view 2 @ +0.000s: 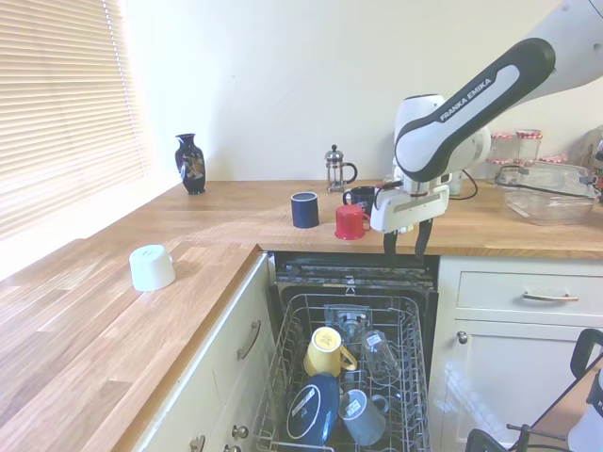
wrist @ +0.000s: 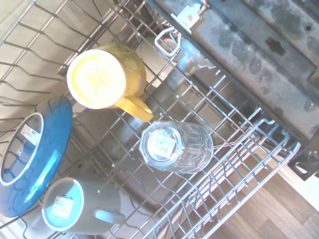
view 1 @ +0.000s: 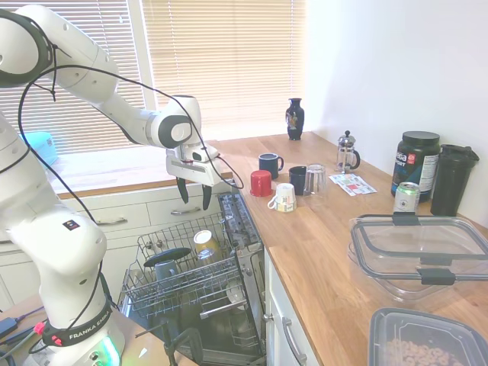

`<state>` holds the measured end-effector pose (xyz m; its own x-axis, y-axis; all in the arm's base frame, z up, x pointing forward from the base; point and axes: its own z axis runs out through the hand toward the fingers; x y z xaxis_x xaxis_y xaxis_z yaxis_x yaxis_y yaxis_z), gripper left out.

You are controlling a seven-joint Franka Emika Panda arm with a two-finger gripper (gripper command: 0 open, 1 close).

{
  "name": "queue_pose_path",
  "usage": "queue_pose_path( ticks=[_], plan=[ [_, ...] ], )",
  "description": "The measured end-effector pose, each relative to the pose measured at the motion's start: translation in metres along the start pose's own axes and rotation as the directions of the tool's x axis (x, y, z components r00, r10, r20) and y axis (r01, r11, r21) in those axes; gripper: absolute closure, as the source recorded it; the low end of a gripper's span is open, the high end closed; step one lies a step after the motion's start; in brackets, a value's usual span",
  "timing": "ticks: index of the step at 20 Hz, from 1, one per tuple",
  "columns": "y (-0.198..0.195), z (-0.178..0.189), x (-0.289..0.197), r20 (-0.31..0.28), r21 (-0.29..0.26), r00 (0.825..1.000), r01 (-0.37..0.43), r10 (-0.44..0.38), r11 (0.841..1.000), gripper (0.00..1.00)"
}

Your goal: Unload the gray mug from the dishwasher

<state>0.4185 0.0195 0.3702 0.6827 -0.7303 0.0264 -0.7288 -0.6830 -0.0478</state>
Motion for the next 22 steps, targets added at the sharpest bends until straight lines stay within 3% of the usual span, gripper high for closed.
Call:
queue_pose_path(
  ticks=[5, 11, 15, 18, 22],
  plan=[
    [-0.002, 0.008, -0.010, -0.001, -0.017, 1.000, 0.013, -0.013, 1.000, 0.00],
    [-0.022, 0.053, -0.062, -0.057, -0.089, 0.989, 0.133, -0.138, 0.987, 0.00],
    [-0.047, 0.120, -0.099, -0.052, -0.172, 0.963, 0.252, -0.265, 0.952, 0.00],
    [-0.070, 0.166, -0.116, -0.029, -0.232, 0.938, 0.329, -0.345, 0.915, 0.00],
    [-0.094, 0.215, -0.120, -0.012, -0.268, 0.895, 0.426, -0.445, 0.864, 0.00]
  ],
)
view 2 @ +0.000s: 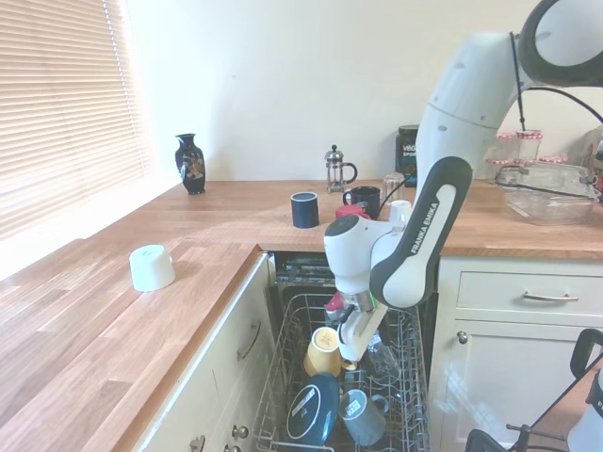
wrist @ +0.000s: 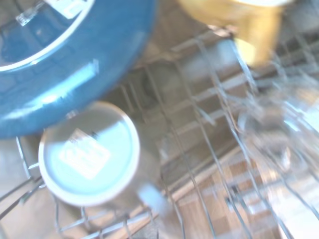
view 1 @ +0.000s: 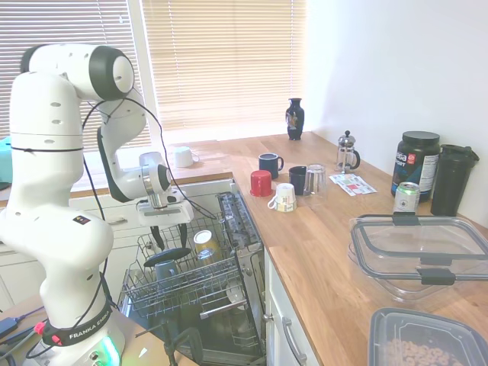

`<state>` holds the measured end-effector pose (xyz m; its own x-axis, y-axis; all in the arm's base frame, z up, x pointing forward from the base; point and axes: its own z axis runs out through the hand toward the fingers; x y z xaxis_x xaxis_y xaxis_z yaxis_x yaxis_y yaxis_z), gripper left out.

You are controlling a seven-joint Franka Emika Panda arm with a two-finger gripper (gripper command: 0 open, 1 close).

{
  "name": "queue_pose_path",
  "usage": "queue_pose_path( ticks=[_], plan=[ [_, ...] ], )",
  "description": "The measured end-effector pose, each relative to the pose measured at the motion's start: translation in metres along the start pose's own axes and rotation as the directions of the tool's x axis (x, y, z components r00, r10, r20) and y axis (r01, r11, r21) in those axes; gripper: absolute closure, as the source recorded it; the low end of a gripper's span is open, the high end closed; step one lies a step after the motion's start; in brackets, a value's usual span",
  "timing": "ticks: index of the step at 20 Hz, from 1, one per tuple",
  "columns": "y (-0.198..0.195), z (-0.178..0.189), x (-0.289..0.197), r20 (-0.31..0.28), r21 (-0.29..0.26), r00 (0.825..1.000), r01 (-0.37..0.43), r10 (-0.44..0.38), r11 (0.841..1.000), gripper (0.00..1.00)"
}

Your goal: Unload the gray mug from the dishwasher

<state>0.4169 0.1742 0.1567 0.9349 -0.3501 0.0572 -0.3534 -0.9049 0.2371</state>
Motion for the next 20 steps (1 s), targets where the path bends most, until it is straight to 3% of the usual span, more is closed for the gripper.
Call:
queue_pose_path(
  ticks=[4, 9, 14, 20],
  plan=[
    [-0.016, 0.032, 0.004, 0.004, -0.016, 0.996, 0.090, -0.090, 0.996, 0.00],
    [-0.019, 0.060, 0.011, 0.009, -0.054, 0.979, 0.205, -0.205, 0.977, 0.00],
    [-0.025, 0.070, 0.022, -0.011, -0.080, 0.965, 0.262, -0.264, 0.962, 0.00],
    [-0.026, 0.083, 0.020, 0.039, -0.110, 0.942, 0.335, -0.332, 0.936, 0.00]
  ],
)
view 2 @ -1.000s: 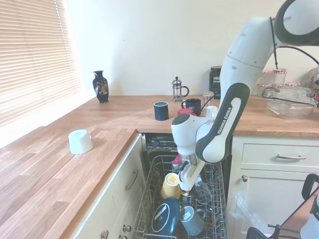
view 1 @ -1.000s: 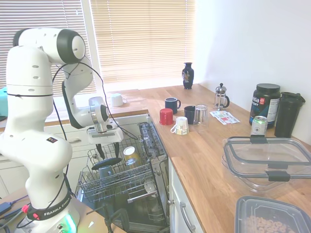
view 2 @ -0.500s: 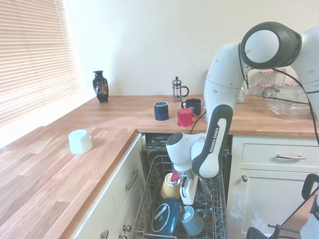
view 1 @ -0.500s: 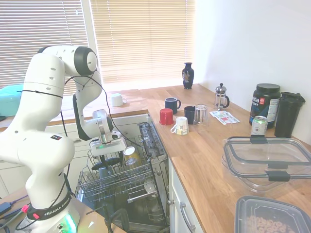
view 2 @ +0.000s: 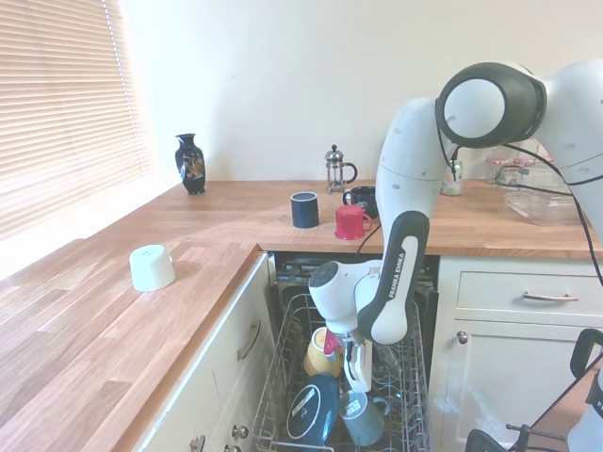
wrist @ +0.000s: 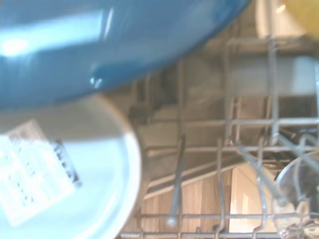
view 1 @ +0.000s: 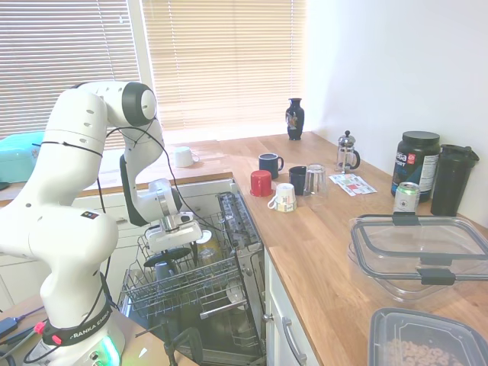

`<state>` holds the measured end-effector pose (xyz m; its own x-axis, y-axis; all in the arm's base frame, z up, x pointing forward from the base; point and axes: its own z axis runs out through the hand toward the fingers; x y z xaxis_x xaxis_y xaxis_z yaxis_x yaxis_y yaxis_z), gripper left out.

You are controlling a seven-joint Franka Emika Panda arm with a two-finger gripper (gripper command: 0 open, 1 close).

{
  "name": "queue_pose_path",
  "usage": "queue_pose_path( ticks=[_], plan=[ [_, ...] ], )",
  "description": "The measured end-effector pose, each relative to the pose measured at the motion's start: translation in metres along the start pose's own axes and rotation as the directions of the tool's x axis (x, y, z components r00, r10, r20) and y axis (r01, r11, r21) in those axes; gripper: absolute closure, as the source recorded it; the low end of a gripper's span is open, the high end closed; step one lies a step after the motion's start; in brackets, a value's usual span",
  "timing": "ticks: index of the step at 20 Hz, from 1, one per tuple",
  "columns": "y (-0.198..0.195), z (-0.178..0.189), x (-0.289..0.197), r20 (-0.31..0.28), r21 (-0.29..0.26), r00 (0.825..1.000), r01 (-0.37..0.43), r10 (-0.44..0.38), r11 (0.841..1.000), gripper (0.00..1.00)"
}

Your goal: Unload the gray mug from the dishwasher

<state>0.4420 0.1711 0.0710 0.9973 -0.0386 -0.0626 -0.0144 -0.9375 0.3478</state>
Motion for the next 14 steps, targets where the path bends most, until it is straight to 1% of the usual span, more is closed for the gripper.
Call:
queue_pose_path(
  ticks=[5, 10, 14],
  plan=[
    [-0.003, -0.006, 0.000, -0.019, -0.005, 1.000, 0.021, -0.021, 1.000, 0.00],
    [0.015, -0.027, -0.010, -0.042, -0.026, 0.999, 0.028, -0.029, 0.999, 0.00],
    [0.018, -0.022, -0.030, -0.007, -0.043, 0.999, 0.044, -0.044, 0.998, 0.00]
  ],
)
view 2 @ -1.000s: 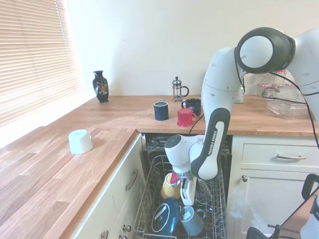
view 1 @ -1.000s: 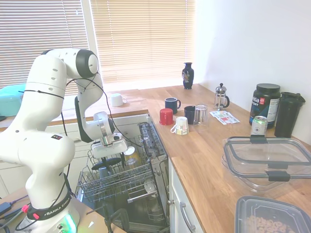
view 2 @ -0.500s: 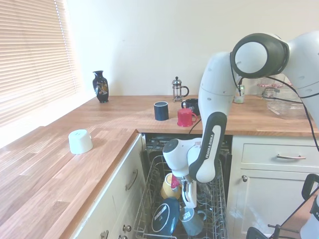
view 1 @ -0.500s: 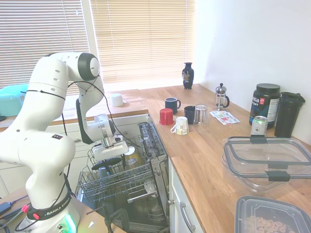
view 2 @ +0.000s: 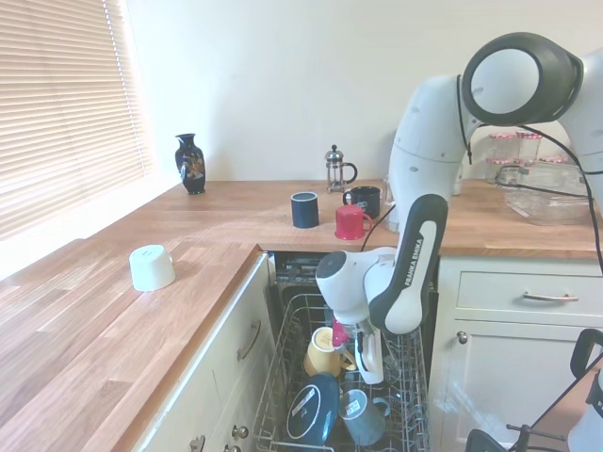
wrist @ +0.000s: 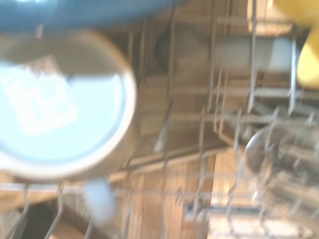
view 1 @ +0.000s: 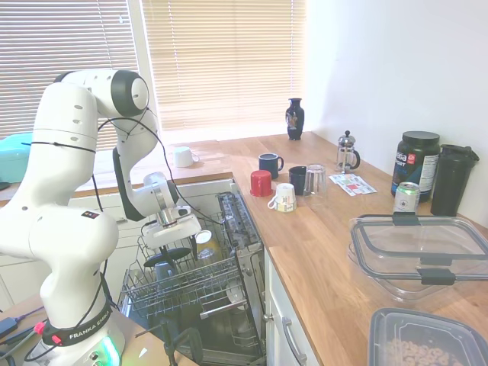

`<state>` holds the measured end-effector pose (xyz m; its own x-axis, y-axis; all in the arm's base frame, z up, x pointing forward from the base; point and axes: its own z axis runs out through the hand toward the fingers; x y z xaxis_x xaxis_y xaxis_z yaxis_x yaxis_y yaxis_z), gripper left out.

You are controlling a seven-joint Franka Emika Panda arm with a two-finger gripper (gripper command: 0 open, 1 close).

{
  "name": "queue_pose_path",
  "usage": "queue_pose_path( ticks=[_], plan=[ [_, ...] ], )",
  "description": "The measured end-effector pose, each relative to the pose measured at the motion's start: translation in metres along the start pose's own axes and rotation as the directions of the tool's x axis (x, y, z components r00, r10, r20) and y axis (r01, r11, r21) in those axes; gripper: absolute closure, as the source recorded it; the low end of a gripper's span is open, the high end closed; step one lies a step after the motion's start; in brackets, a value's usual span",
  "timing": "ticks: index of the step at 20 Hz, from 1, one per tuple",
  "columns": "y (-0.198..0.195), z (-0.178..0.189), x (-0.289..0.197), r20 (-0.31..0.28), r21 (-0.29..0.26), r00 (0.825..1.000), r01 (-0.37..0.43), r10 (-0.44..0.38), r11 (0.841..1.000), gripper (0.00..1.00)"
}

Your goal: Unload the gray mug from the dishwasher

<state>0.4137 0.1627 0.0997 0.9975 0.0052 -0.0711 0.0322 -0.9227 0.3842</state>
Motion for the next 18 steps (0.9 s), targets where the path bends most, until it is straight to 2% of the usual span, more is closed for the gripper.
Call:
queue_pose_path(
  ticks=[6, 18],
  plan=[
    [-0.028, 0.015, -0.024, 0.060, -0.003, 0.996, 0.070, -0.070, 0.998, 0.00],
    [-0.054, 0.036, -0.013, 0.095, 0.003, 0.988, 0.118, -0.118, 0.993, 0.00]
  ],
)
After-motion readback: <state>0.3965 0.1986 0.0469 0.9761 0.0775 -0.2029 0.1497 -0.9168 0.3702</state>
